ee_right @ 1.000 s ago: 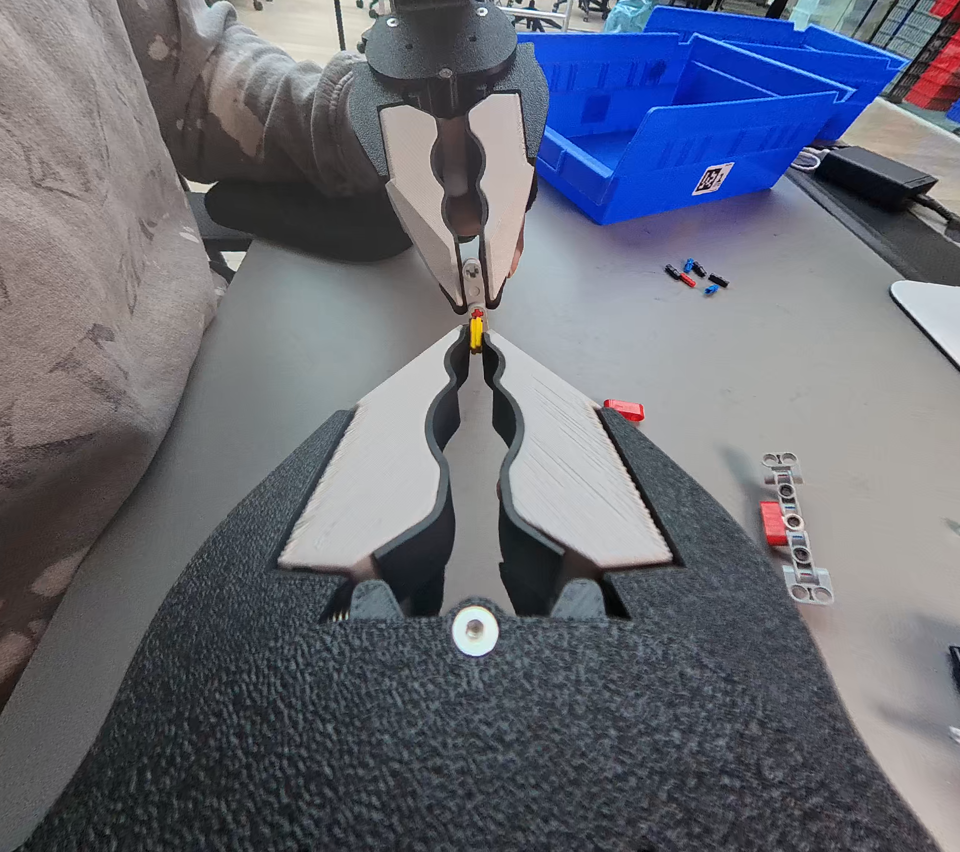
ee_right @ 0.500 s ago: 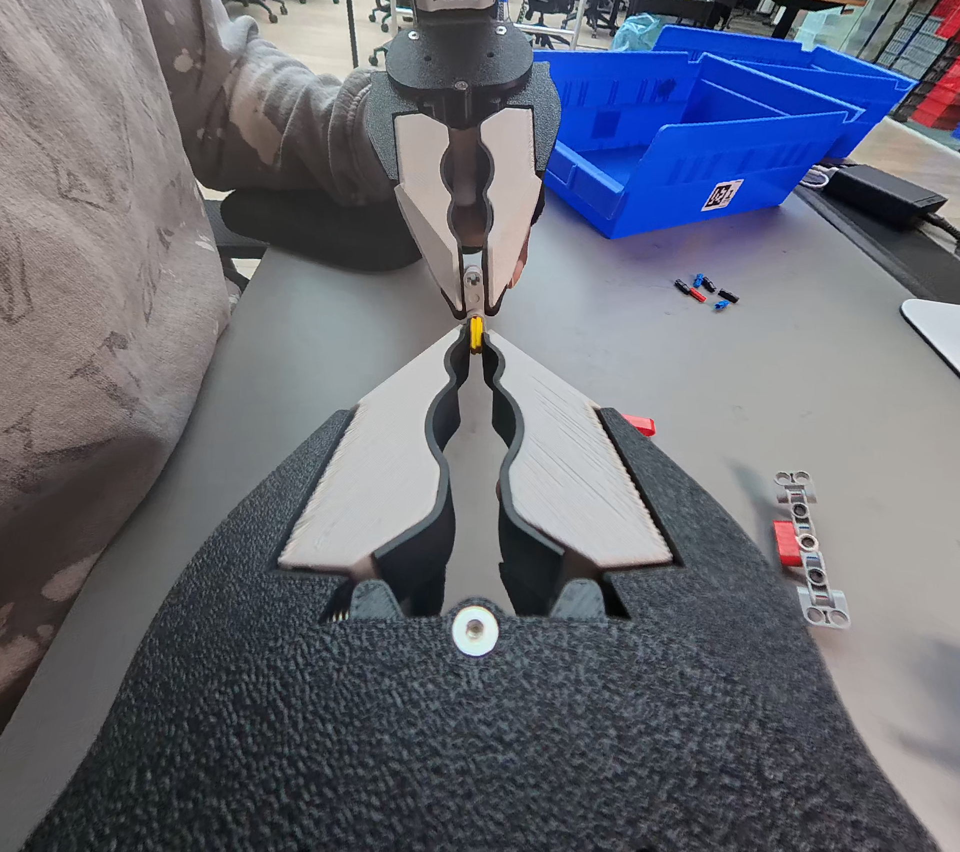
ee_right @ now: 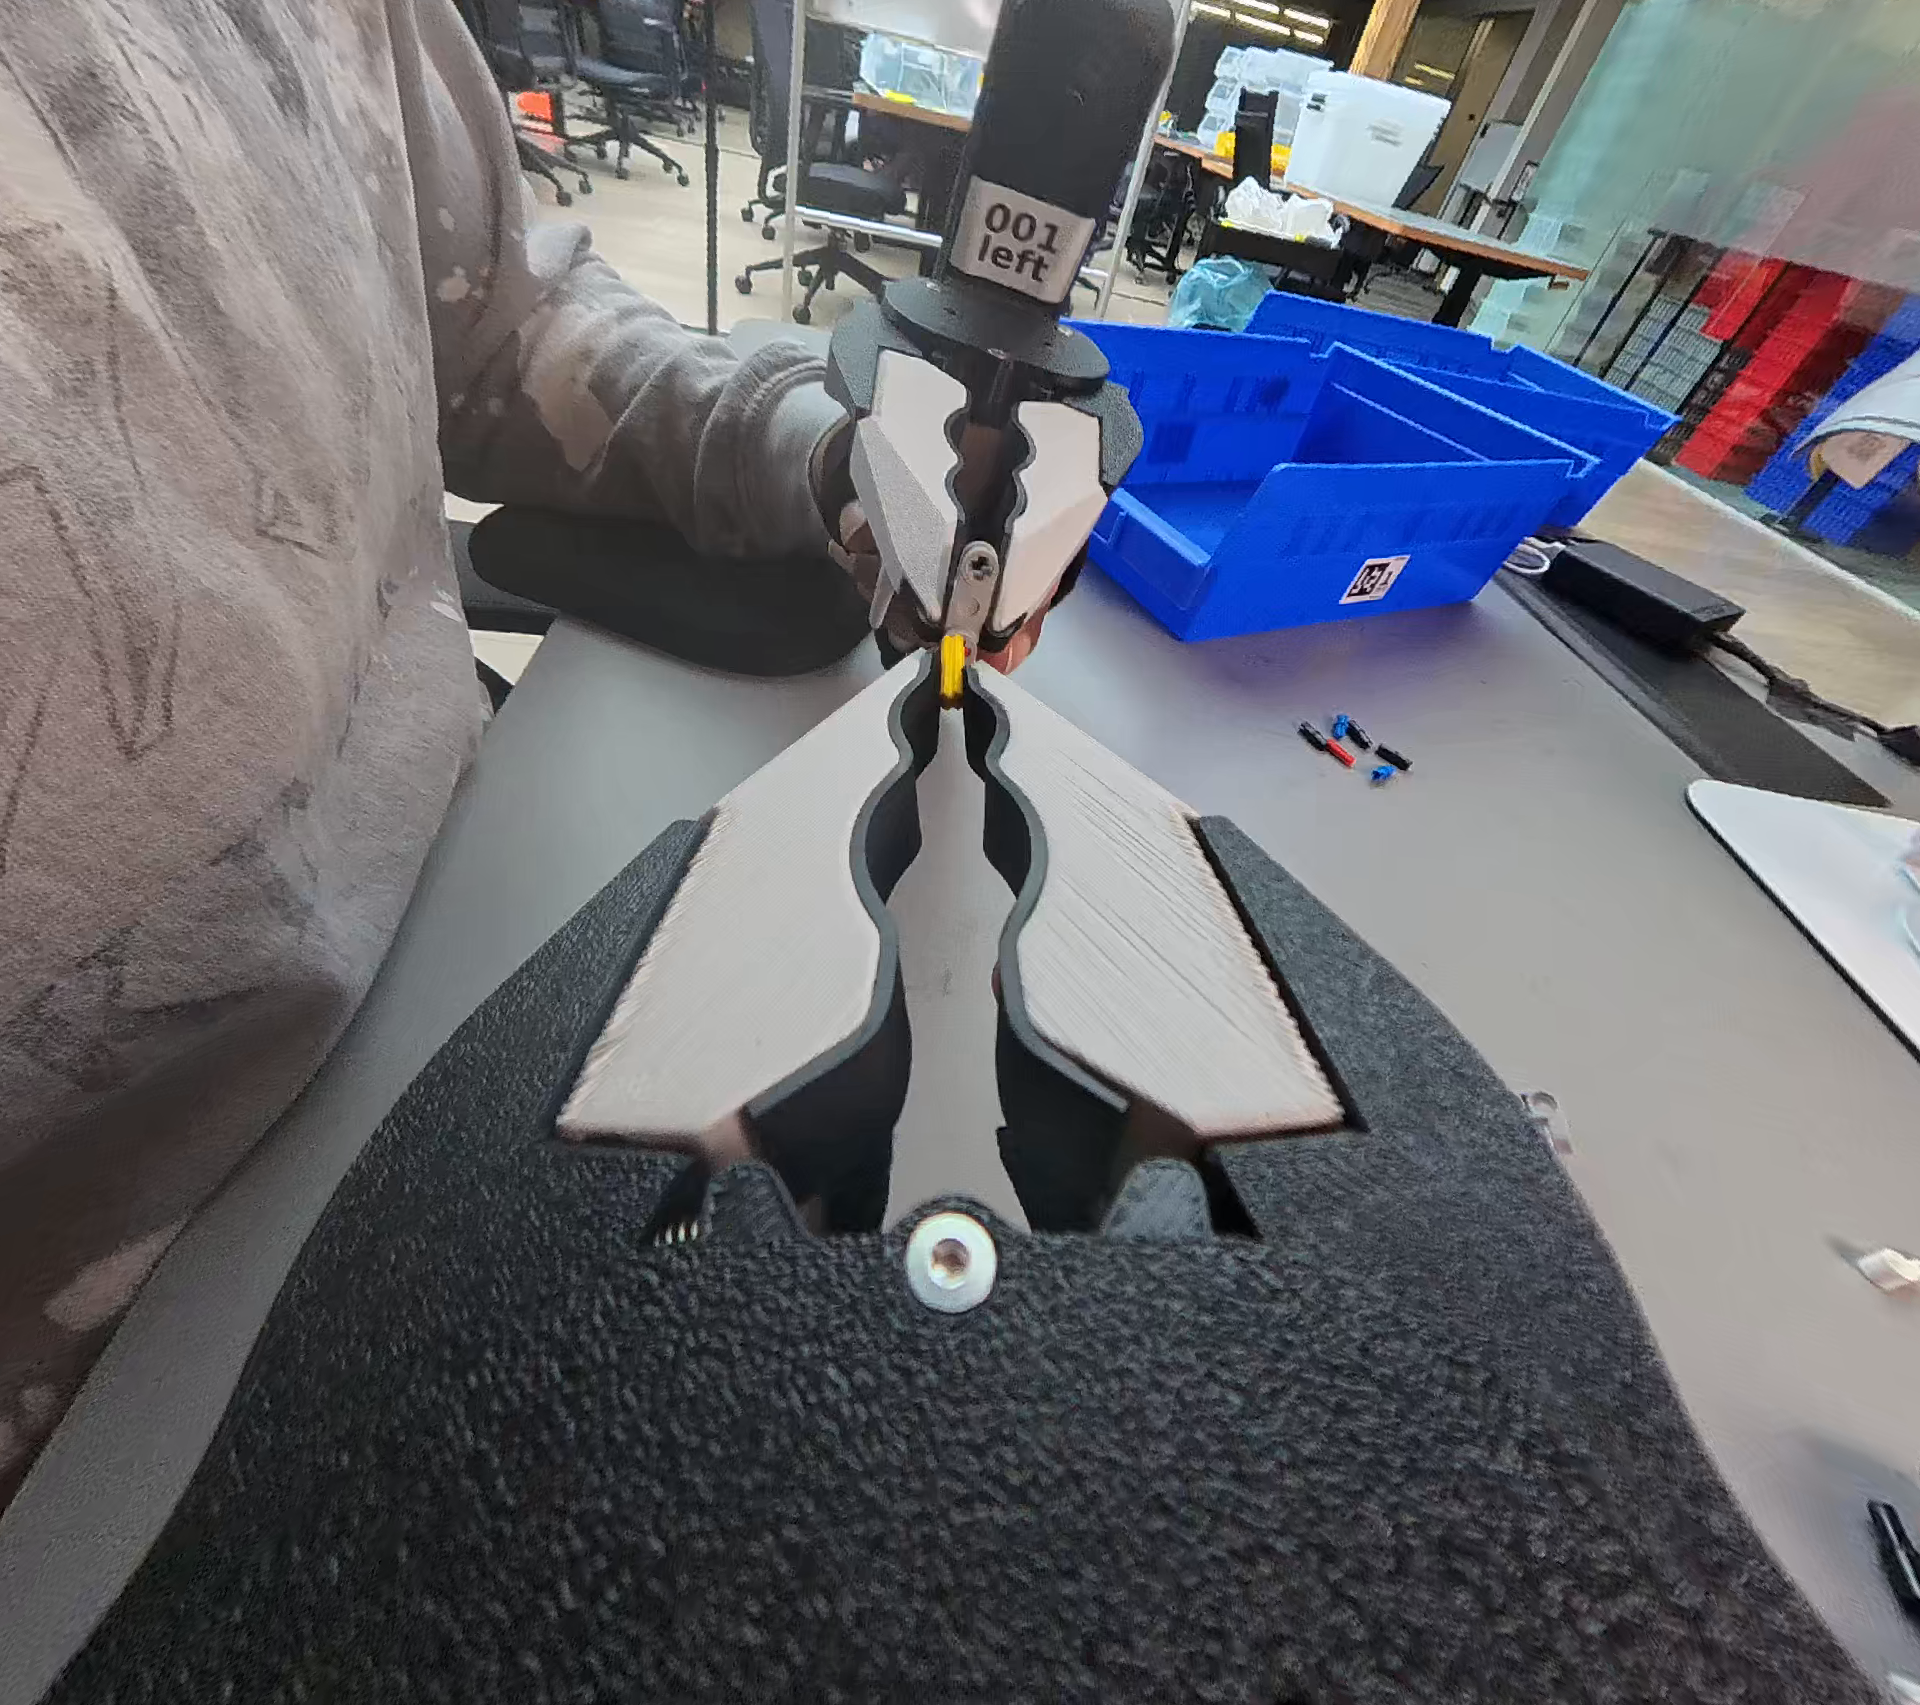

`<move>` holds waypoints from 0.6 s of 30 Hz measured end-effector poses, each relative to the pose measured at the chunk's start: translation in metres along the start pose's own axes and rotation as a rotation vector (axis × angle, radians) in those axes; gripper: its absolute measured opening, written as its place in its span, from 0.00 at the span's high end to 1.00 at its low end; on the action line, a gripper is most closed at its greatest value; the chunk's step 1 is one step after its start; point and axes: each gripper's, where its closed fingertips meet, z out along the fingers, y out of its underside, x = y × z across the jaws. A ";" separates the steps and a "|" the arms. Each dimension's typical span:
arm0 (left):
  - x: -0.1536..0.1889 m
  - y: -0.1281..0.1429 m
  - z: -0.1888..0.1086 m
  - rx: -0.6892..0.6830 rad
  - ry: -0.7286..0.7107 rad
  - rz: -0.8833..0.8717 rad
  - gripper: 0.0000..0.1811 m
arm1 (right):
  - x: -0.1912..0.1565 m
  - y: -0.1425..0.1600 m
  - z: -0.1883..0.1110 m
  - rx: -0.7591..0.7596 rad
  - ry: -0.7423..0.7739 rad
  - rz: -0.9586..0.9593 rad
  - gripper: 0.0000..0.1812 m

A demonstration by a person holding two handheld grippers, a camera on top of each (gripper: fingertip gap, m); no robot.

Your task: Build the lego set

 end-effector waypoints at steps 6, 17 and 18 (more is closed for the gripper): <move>0.004 -0.002 0.000 0.023 0.046 -0.045 0.97 | -0.003 -0.005 0.001 -0.012 0.010 -0.054 0.99; 0.008 -0.004 -0.001 0.042 0.112 -0.099 0.97 | -0.007 -0.009 0.003 -0.006 -0.004 -0.067 1.00; 0.008 -0.004 -0.001 0.041 0.116 -0.102 0.97 | -0.008 -0.010 0.003 -0.006 -0.005 -0.066 1.00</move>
